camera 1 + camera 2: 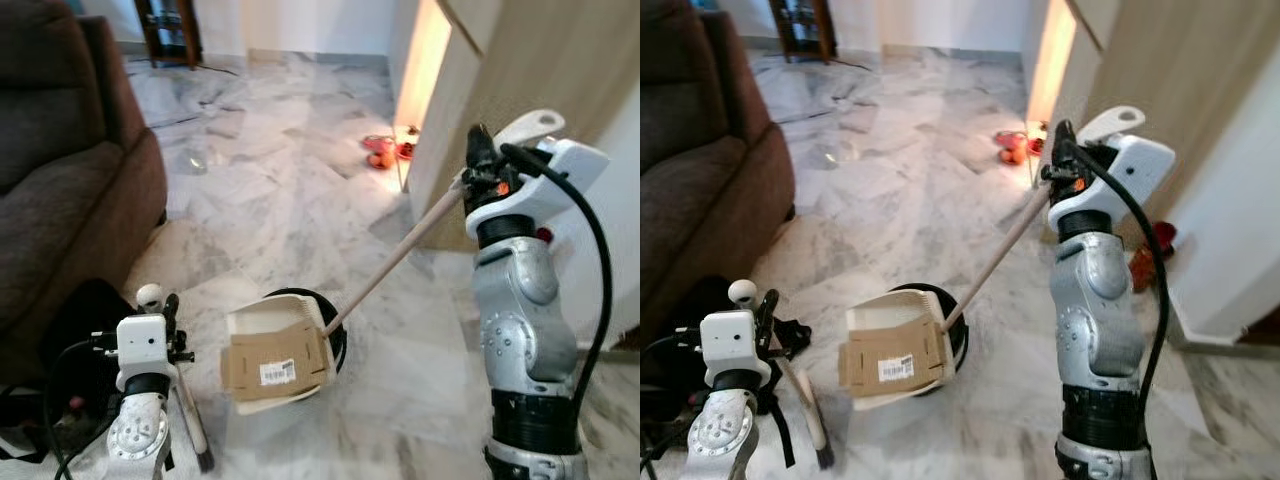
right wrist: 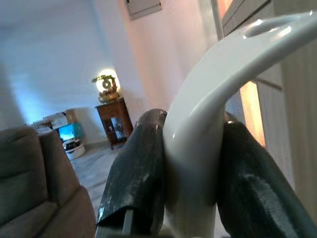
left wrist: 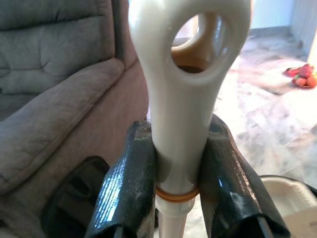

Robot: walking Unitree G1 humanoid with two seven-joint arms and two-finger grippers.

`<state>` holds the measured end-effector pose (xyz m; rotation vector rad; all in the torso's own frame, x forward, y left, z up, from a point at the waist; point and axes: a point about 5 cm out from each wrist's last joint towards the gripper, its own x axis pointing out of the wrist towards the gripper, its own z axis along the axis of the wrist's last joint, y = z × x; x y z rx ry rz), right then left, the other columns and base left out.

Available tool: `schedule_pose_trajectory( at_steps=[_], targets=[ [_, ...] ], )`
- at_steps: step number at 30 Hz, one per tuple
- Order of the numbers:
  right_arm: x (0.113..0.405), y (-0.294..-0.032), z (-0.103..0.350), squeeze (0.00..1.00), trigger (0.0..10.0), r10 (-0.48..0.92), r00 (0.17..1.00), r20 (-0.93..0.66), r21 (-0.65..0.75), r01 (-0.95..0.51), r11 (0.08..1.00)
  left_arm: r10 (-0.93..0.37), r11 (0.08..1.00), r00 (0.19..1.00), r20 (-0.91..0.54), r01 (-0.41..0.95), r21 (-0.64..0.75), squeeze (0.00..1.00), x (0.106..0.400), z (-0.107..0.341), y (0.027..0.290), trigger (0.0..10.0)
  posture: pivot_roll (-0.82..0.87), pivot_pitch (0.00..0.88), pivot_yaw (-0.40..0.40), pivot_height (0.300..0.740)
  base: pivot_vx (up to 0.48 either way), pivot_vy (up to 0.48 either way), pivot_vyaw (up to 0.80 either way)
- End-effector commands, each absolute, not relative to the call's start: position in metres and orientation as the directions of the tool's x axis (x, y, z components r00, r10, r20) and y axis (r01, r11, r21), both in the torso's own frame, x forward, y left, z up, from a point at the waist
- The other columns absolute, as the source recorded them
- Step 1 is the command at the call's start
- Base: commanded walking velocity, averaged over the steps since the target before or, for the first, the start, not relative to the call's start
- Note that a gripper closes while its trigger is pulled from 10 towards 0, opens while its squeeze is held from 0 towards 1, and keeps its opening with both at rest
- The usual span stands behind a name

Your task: Sweep floor

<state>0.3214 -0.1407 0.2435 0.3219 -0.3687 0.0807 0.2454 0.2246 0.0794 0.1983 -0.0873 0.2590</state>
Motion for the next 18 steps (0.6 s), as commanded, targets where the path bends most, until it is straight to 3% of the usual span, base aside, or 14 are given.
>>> schedule_pose_trajectory(
  at_steps=[1, 18],
  targets=[
    [0.3173, -0.149, 0.2575, 0.0, 10.0, -0.012, 0.902, 0.431, 0.316, -0.138, 0.939, 0.231, 0.949, 0.96, 0.161, -0.258, 0.18, 0.0, 0.2494, 0.0888, 0.2203, 10.0, 0.16, 0.041, -0.027, 0.74, 0.379, 0.0, 0.0],
    [0.3161, -0.1488, 0.2619, 0.0, 10.0, -0.002, 0.89, 0.456, 0.295, -0.15, 0.944, 0.229, 0.951, 0.959, 0.168, -0.258, 0.174, 0.0, 0.2512, 0.0903, 0.2189, 10.0, 0.16, 0.053, -0.028, 0.74, 0.378, 0.0, 0.0]
  ],
)
